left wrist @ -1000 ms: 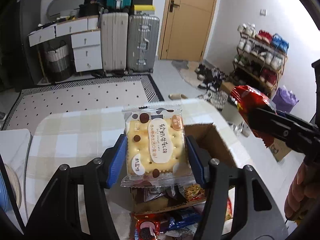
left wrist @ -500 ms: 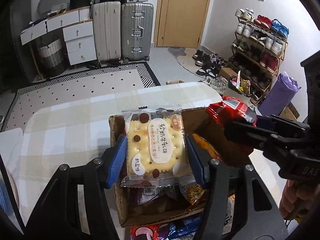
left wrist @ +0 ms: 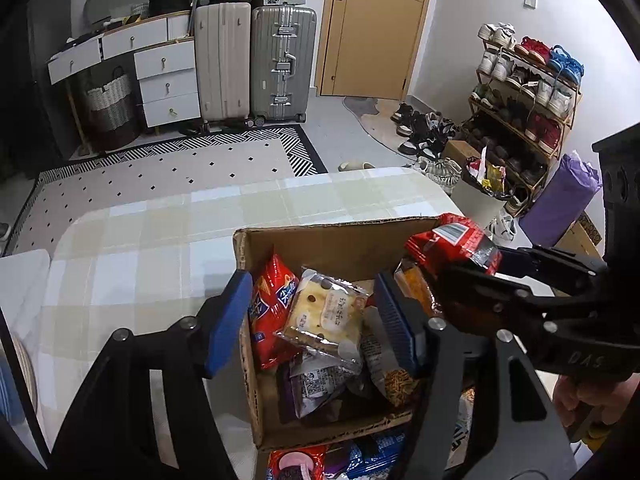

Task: Organize snacks
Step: 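Lower both snacks into the box and open both grippers, then withdraw both tools from the box back toward the snack pile, then grasp the white-and-purple snack bag with the left gripper, then grasp the white noodle snack bag with the right gripper while the left holds its bag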

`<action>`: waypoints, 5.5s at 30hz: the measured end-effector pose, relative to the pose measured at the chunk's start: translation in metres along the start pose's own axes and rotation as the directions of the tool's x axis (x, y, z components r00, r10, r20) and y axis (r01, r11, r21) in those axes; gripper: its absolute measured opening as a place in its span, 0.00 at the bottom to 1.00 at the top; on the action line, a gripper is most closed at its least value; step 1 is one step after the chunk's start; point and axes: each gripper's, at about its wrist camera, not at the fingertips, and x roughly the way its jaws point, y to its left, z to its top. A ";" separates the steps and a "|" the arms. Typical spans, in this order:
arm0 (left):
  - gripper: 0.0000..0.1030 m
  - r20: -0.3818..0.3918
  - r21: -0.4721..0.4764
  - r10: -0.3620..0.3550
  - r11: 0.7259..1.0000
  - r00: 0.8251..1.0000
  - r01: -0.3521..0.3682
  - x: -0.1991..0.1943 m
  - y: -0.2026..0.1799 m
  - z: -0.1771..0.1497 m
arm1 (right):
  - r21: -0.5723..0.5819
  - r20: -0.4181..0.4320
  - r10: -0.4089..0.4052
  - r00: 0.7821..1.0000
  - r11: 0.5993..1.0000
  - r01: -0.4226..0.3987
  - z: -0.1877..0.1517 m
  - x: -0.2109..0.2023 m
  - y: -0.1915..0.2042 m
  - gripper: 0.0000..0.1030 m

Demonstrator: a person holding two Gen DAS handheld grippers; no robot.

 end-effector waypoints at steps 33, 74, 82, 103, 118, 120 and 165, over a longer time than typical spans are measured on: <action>0.79 0.237 -0.025 0.038 0.999 0.971 -0.034 -0.230 -0.043 -0.048 | -0.178 0.271 0.056 0.961 0.984 -0.007 -0.037 -0.192 0.102 0.81; 0.99 0.289 -0.124 0.146 0.986 0.946 -0.114 -0.214 -0.007 -0.276 | -0.163 0.536 -0.107 0.837 0.960 0.226 -0.258 -0.181 0.083 0.99; 0.99 0.268 -0.064 0.179 0.984 0.947 -0.168 -0.176 -0.014 -0.280 | -0.072 0.499 -0.140 0.855 0.977 0.202 -0.255 -0.160 0.057 0.99; 0.99 0.220 -0.032 0.151 0.989 0.964 -0.147 -0.163 -0.029 -0.267 | 0.060 0.426 -0.192 0.884 0.981 0.184 -0.250 -0.152 0.029 0.99; 0.65 -0.130 -0.132 0.046 0.989 0.990 -0.063 -0.051 -0.060 -0.192 | 0.081 0.445 -0.185 0.876 0.983 0.166 -0.253 -0.157 0.027 0.99; 0.52 -0.142 -0.136 0.019 0.990 0.990 -0.038 -0.047 -0.062 -0.190 | 0.082 0.451 -0.179 0.874 0.984 0.160 -0.254 -0.158 0.026 0.99; 0.36 -0.090 -0.217 -0.031 0.976 0.995 0.011 -0.159 0.040 -0.301 | 0.041 -0.096 -0.303 0.948 0.950 0.308 -0.164 0.004 0.021 0.96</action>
